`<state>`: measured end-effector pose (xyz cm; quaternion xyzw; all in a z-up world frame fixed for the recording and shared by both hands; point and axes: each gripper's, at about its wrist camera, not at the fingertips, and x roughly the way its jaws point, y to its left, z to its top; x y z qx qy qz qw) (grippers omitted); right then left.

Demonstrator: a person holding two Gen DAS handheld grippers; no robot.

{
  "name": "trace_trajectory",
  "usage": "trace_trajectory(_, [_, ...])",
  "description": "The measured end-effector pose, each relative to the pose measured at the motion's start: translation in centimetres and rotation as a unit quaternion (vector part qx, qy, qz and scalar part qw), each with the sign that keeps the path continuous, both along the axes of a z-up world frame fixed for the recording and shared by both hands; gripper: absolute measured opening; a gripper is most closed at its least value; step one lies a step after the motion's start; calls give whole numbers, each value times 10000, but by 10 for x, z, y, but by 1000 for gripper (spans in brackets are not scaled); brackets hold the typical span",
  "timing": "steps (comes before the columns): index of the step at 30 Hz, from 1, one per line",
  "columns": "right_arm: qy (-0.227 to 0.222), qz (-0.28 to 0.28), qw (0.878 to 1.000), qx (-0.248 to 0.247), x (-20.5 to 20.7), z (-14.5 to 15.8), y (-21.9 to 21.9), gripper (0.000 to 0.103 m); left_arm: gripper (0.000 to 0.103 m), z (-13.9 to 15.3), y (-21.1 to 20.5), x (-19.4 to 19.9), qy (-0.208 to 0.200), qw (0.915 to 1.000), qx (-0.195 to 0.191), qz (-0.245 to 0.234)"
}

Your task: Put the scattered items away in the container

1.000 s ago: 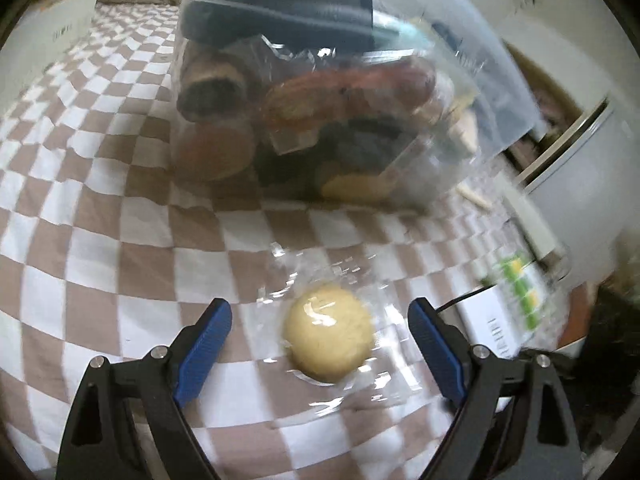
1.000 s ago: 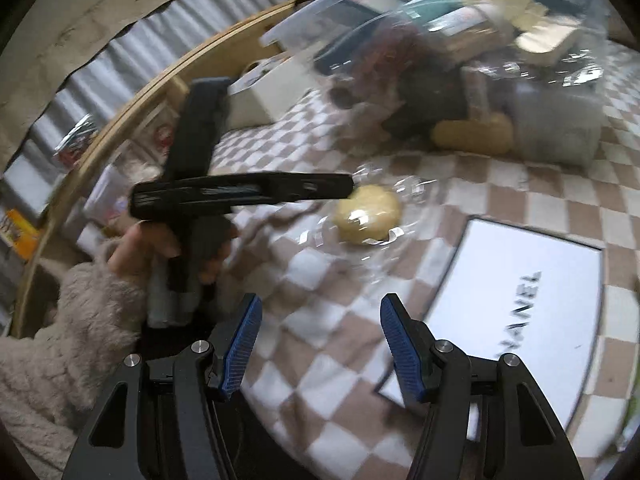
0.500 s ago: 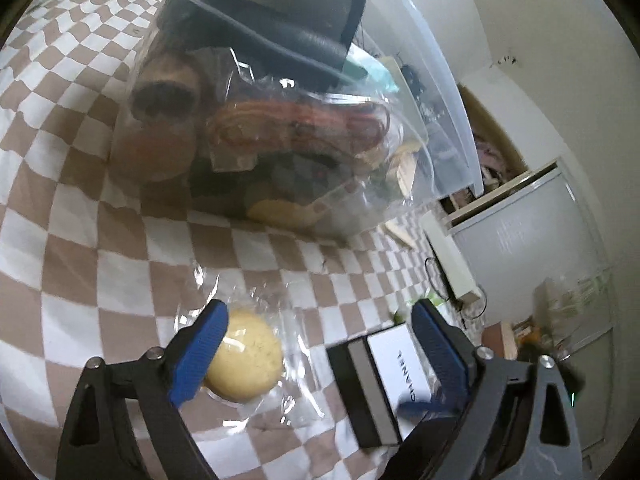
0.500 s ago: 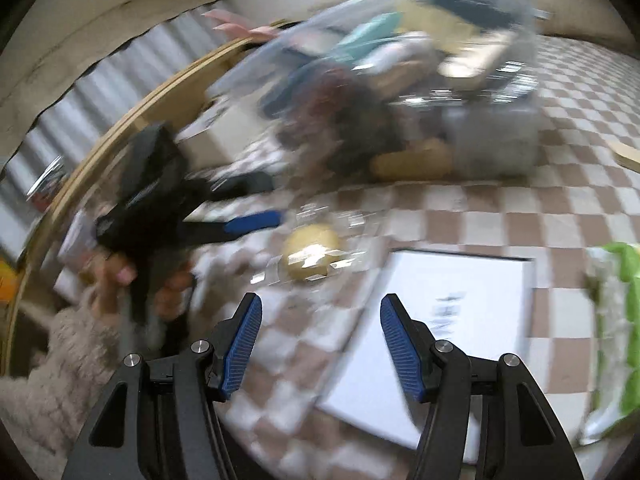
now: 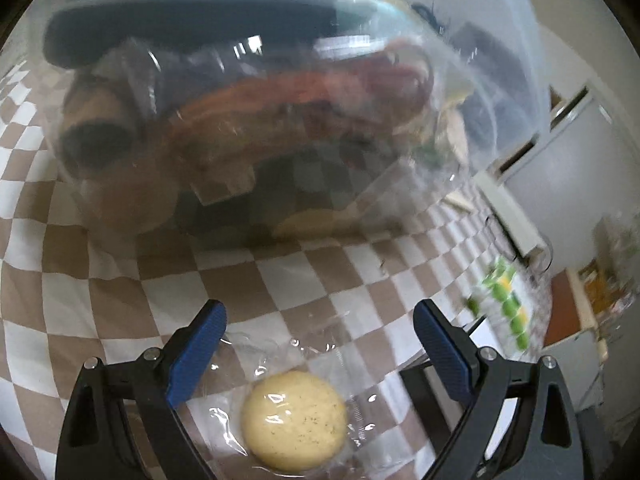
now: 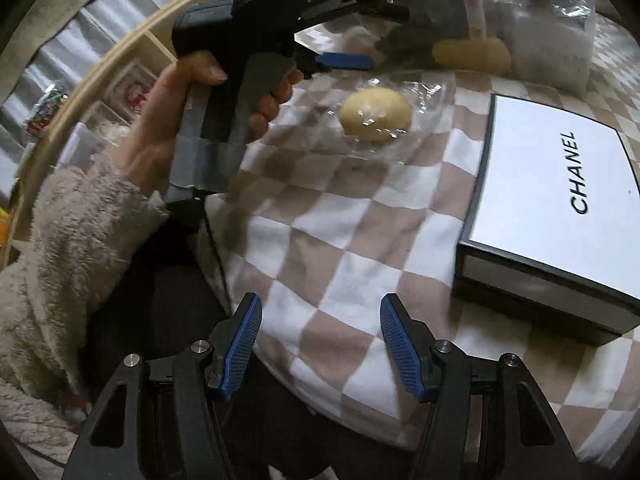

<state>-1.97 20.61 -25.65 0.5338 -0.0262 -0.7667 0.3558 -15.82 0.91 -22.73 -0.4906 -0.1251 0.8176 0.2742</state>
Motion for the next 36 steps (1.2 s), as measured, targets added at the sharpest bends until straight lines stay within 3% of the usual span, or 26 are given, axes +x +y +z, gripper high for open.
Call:
trace_trajectory(5, [-46,-543,9985,8,-9,4,24,62,95,-11,4,4,-258,9992,-251,-151])
trace_trajectory(12, [148,-1360,9903,224,-42,11,57,62,95,-16,-6,26,-659,9977,71,-166])
trace_trajectory(19, [-331,-1289,9870,-906,-59,8,57,62,96,-16,-4,35,-825,9960,282,-188])
trace_trajectory(24, [-717,-1546,9730,-1558,-77,1,44,62,98,-18,-1,35,-859,9957,300,-167])
trace_trajectory(27, [-811,-1719,9698,-1529,-89,-4,36,62,99,-18,-3,33,-925,9949,391,-89])
trace_trajectory(31, [-885,-1805,9676,-1529,-97,-14,23,62,101,-24,-17,28,-1199,9885,905,179])
trace_trajectory(36, [-1091,-2213,9492,-1952,-106,-28,17,49,102,-28,-32,21,-1473,9785,1384,416])
